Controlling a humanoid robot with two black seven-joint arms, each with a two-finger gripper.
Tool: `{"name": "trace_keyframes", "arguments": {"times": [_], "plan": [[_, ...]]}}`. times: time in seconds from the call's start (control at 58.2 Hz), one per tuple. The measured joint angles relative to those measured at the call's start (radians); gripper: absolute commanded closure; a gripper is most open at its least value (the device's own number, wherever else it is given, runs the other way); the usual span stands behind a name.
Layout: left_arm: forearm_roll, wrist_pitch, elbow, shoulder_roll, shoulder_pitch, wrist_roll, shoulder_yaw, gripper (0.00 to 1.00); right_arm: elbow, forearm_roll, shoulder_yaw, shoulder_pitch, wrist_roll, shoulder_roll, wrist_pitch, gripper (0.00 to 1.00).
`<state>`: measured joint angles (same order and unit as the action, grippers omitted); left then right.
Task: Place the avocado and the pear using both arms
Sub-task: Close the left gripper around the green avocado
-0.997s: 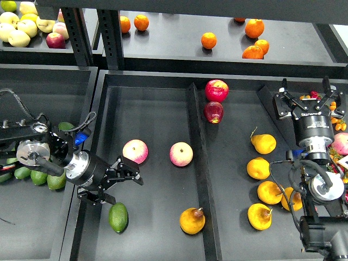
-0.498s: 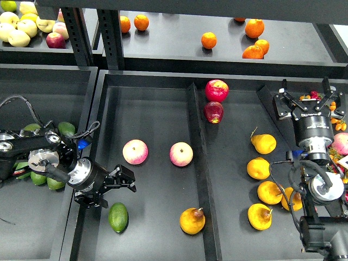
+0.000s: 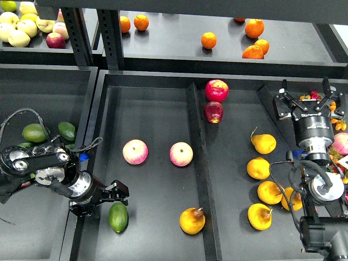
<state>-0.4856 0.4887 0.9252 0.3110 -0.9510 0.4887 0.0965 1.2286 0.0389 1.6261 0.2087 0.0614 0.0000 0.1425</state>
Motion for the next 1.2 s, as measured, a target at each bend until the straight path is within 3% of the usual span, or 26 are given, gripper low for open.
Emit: {"name": "trace_keyframes", "arguments": {"times": [1.203], "plan": [[0.002, 0.0, -0.085, -0.109, 0.035, 0.0, -0.012, 0.09, 0.003, 0.001, 0.0, -0.002, 0.0, 0.0, 0.003, 0.01]]}}
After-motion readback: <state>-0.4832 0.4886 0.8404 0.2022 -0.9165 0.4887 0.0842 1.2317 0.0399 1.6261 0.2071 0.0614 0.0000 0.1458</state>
